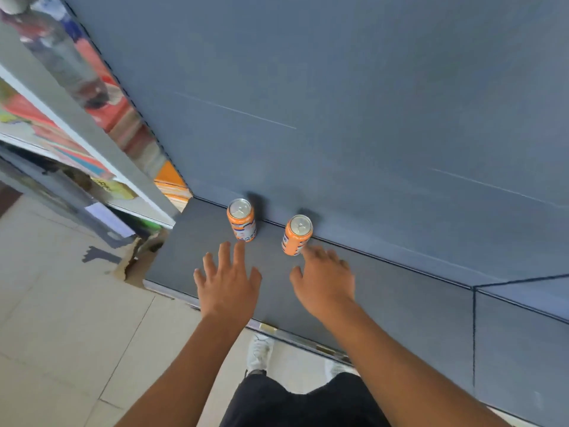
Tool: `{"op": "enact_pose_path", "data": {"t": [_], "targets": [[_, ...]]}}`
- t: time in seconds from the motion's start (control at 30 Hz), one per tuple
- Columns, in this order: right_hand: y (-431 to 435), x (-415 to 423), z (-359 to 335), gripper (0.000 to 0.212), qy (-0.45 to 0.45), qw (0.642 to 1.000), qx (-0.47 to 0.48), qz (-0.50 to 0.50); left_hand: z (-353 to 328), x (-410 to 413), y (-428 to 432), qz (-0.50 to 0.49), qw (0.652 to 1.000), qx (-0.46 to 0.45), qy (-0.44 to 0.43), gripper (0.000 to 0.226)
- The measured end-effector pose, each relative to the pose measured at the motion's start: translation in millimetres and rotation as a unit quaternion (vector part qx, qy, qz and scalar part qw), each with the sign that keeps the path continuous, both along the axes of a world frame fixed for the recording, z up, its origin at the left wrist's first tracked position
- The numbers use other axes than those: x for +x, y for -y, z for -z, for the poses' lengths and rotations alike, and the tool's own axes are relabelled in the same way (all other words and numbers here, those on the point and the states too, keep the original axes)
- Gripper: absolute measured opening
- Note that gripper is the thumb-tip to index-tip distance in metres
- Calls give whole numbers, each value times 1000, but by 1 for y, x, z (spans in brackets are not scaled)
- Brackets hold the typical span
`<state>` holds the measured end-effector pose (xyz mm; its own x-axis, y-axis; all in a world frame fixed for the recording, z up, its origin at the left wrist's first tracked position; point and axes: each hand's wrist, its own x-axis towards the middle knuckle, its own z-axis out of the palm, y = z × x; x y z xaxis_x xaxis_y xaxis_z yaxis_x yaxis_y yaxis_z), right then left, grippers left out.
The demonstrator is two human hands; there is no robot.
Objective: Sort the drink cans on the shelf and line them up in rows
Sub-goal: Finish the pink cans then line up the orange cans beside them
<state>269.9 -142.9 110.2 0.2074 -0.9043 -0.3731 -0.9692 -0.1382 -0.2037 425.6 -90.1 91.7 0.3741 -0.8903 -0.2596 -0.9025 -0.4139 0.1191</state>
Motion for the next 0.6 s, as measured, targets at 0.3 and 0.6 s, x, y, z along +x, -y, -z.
{"op": "enact_pose_path", "data": {"t": [0.3,0.6], "targets": [[19,22,46,50,40,978,114,169,45,56,54,15,994,10,-109,65],[62,12,112,58,203,936,110,264,104,80,104,-121,922,-46,-364,67]]}}
